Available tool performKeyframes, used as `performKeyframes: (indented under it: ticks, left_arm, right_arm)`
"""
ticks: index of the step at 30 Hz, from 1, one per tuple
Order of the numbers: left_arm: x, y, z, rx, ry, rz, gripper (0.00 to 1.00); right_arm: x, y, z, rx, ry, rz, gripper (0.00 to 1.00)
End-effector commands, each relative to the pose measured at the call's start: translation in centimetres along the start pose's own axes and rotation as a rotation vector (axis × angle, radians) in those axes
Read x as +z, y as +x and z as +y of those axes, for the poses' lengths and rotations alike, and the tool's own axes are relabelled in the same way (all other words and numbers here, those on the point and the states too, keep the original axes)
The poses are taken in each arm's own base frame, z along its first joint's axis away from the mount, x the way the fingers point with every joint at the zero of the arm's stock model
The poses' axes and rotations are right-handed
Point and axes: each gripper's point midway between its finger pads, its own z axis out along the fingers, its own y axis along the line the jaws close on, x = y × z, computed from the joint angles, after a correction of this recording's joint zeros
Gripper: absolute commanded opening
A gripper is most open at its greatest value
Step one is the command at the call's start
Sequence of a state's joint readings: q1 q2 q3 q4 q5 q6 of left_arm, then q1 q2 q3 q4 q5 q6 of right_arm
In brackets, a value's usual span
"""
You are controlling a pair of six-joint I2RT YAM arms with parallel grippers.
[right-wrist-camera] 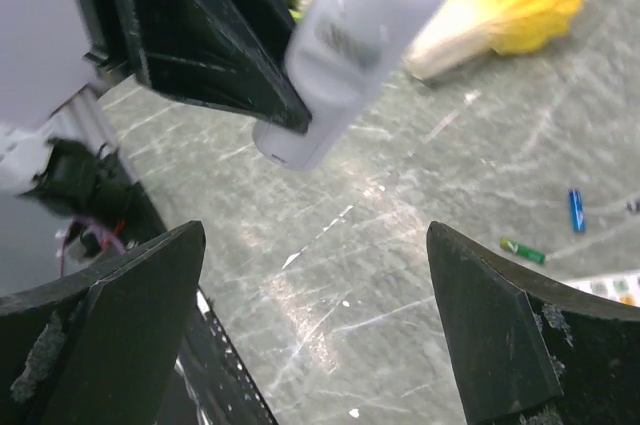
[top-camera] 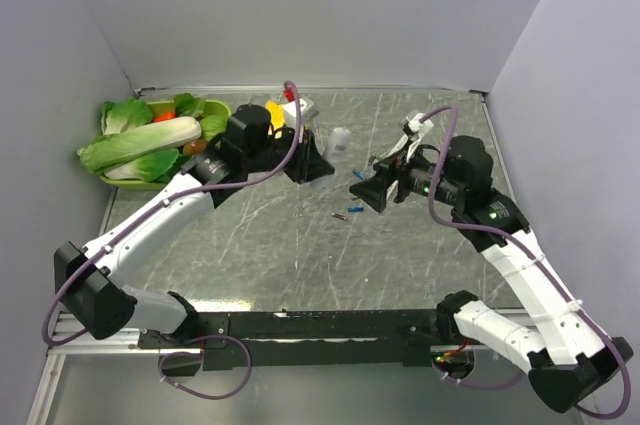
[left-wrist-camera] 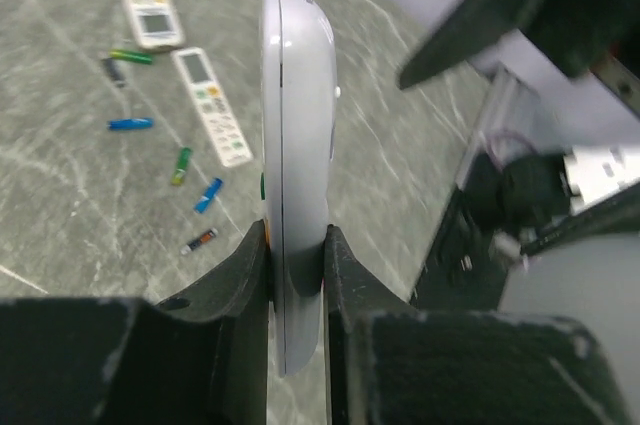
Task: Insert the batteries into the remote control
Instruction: Adjust the remote control.
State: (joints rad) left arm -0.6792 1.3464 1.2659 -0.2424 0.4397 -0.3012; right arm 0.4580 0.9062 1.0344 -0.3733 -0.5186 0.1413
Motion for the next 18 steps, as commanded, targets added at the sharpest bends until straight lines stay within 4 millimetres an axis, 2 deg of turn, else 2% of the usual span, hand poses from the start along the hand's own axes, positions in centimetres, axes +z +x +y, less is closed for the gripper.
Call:
performKeyframes:
  ticks: [1,2,6,13,16,18]
  left_arm:
    - [-2.1,1.0,-3.9,0.205,0.234,0.164,0.01]
    - [-2.6,2.1,-3.9,0.216,0.248,0.216,0.01]
    - [-3.6,2.1,-5.6,0.264,0.352,0.258,0.01]
    - [-4.9,3.5,-6.8,0.322,0.450,0.351,0.01]
    - [-5.2,3.5,-7.6,0.348,0.487,0.345,0.01]
    - [-5.3,3.1,-7.9,0.359,0.493,0.327,0.01]
  right_arm:
    - [-2.3,-1.8,4.3,-0.136,-0.213,0.012,0.99]
    - [-2.2,-1.8,4.3,-0.164,-0.225,0.023,0.99]
    - [-2.0,-2.2,4.6,-0.210,-0.261,0.052,0.99]
    - [-1.1,-2.7,4.3,-0.242,-0.290,0.106,0.99]
    - [-0.7,-2.8,5.1,-0.231,-0.360,0.118,0.99]
    - [-0.6,-2.8,6.4,-0.221,-0.447,0.120,0.99]
